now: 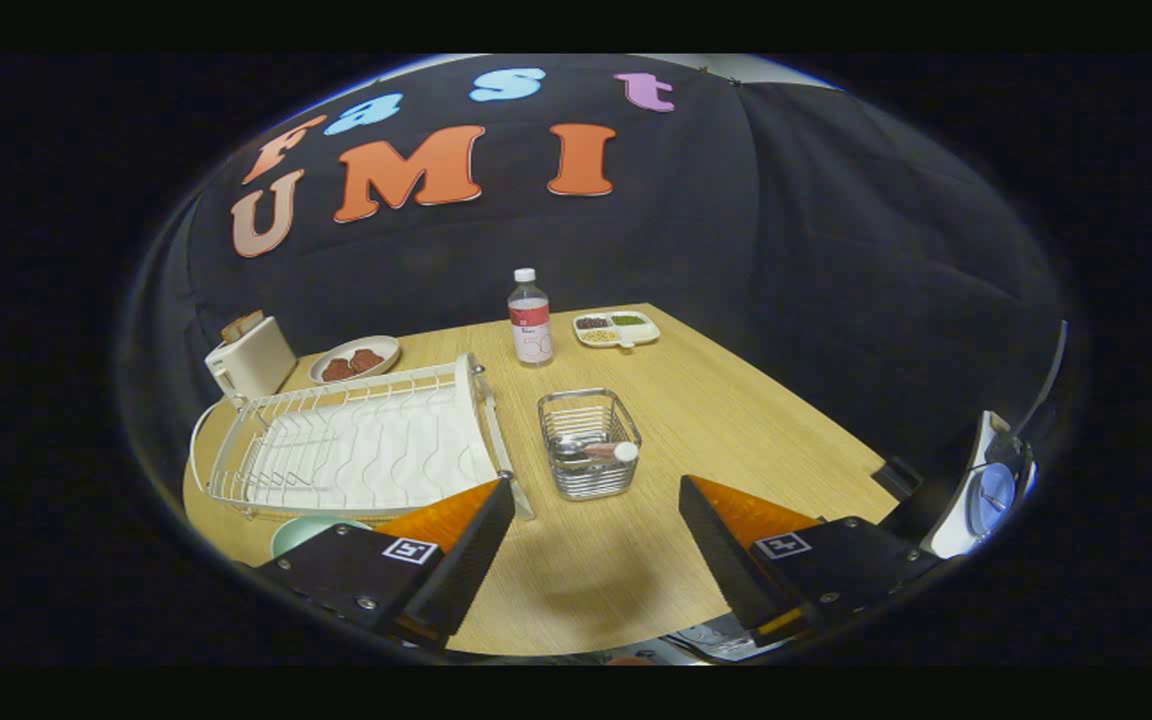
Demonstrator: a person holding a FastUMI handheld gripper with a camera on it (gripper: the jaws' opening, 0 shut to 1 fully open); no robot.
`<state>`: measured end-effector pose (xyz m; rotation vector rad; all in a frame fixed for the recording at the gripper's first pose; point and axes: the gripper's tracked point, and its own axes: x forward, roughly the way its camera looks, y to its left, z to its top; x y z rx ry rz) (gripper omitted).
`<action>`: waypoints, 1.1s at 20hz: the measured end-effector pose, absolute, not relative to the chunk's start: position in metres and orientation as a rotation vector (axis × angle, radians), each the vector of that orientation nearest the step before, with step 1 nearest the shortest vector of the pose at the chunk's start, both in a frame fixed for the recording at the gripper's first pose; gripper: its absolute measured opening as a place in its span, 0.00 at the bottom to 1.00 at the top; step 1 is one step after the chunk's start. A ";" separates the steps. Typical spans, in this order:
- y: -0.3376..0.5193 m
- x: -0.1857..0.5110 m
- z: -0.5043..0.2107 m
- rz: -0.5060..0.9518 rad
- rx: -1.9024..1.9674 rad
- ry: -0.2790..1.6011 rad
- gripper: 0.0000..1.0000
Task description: Take the plate from the dish rack, then take the spoon from the basket and place it into the plate.
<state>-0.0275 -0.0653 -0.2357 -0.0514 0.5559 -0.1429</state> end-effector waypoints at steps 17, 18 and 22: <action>-0.069 0.021 -0.262 0.010 -0.092 0.575 0.34; -0.068 0.023 -0.263 0.019 -0.093 0.575 0.28; -0.063 0.026 -0.257 0.041 -0.098 0.573 0.10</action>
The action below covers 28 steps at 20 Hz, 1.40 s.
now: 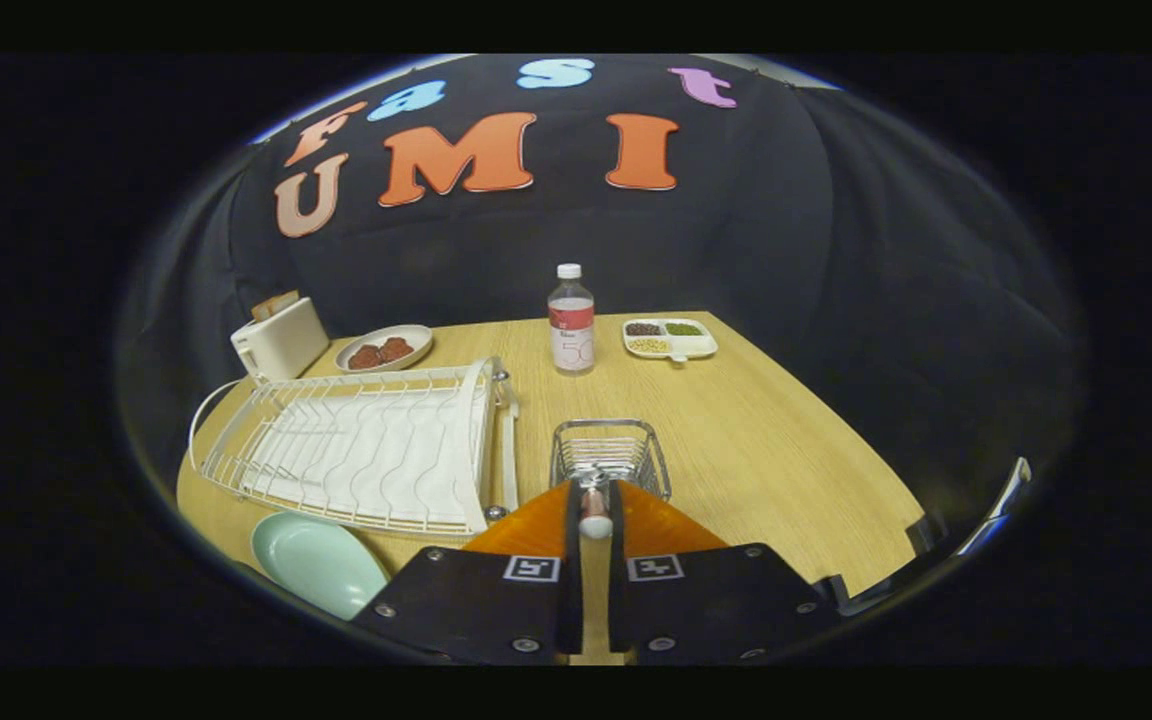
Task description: Take the plate from the dish rack, then take the spoon from the basket and place it into the plate.
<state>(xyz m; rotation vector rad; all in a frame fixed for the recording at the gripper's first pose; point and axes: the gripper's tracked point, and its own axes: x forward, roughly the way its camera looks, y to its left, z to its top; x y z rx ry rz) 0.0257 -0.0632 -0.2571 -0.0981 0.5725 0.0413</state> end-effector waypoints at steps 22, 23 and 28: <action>-0.016 -0.047 -0.147 -0.007 -0.060 0.376 0.07; -0.006 -0.054 -0.148 0.006 -0.054 0.379 0.07; 0.050 -0.087 -0.158 0.115 -0.066 0.395 0.07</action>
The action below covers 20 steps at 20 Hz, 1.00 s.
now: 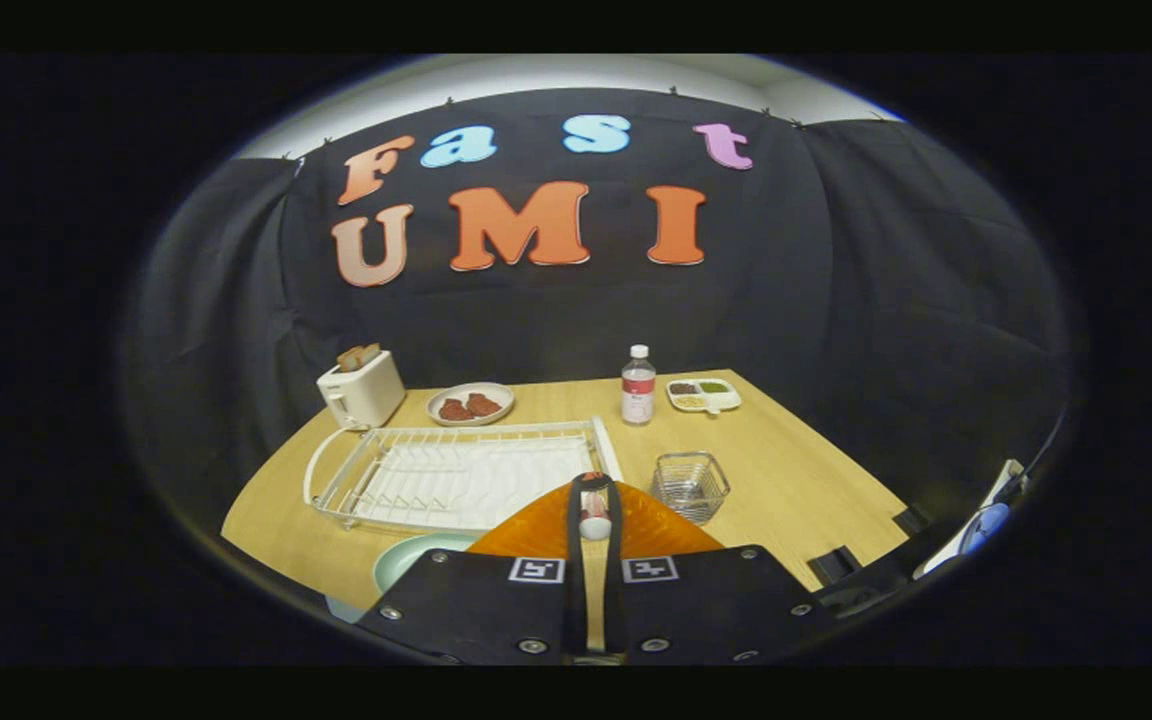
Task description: Take the plate from the dish rack, then take the spoon from the basket and place it into the plate.
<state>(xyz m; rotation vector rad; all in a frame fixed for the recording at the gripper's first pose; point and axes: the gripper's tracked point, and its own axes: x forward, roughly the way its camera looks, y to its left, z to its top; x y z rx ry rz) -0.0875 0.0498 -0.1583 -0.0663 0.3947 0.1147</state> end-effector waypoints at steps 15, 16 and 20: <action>0.155 -0.144 -0.209 0.370 -0.094 0.493 0.07; 0.157 -0.146 -0.215 0.377 -0.096 0.509 0.07; 0.161 -0.146 -0.242 0.398 -0.109 0.562 0.07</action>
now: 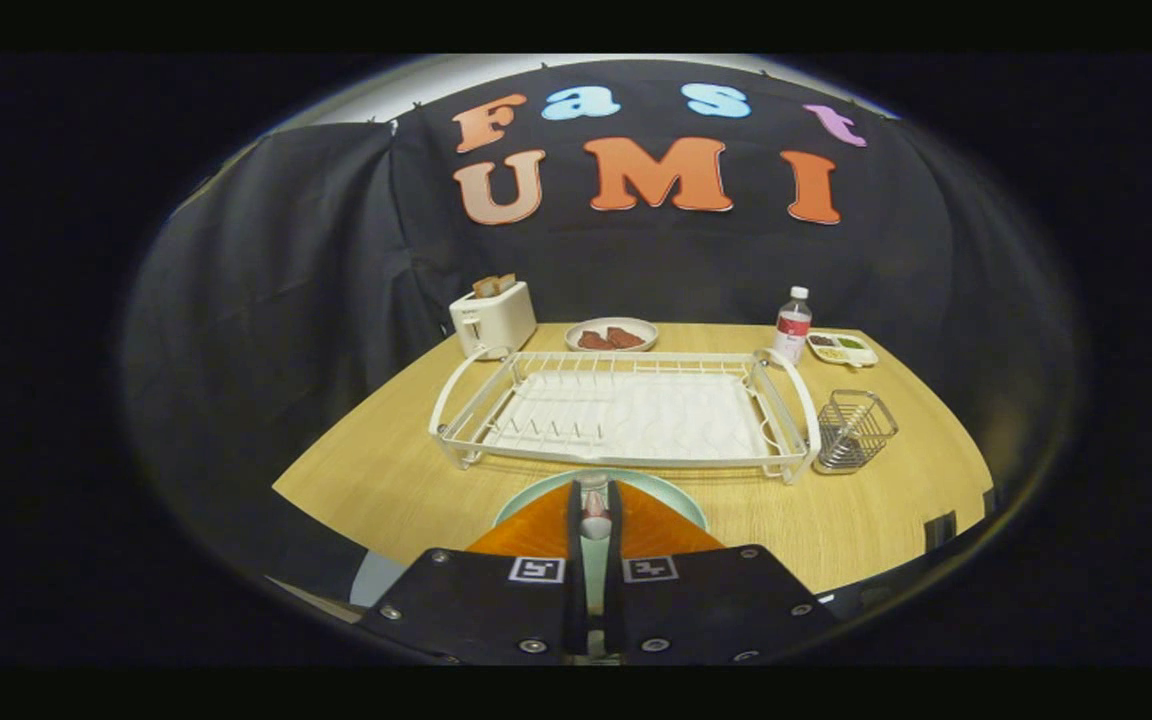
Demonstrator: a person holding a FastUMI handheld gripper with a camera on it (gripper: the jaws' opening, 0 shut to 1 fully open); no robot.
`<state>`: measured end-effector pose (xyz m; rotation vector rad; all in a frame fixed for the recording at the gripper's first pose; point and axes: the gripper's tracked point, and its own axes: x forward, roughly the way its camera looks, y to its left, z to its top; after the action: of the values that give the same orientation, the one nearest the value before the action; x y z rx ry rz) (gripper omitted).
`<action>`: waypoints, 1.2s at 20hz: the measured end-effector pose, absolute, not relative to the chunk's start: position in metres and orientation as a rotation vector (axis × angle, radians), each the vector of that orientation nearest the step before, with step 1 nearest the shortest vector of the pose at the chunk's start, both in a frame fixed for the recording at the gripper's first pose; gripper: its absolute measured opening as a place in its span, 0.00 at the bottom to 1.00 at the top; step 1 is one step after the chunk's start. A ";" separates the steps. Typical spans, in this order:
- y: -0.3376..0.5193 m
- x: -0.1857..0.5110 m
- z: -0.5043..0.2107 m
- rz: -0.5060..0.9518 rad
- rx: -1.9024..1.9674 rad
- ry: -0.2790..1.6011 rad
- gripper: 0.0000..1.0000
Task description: Take the plate from the dish rack, then take the spoon from the basket and place it into the plate.
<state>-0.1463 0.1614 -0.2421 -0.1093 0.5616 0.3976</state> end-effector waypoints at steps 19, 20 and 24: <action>0.148 -0.146 -0.309 0.414 -0.234 0.708 0.17; 0.145 -0.145 -0.310 0.410 -0.234 0.709 0.18; 0.134 -0.137 -0.297 0.372 -0.200 0.709 0.37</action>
<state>-0.1368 0.1335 -0.2972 -0.2002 0.7094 0.3723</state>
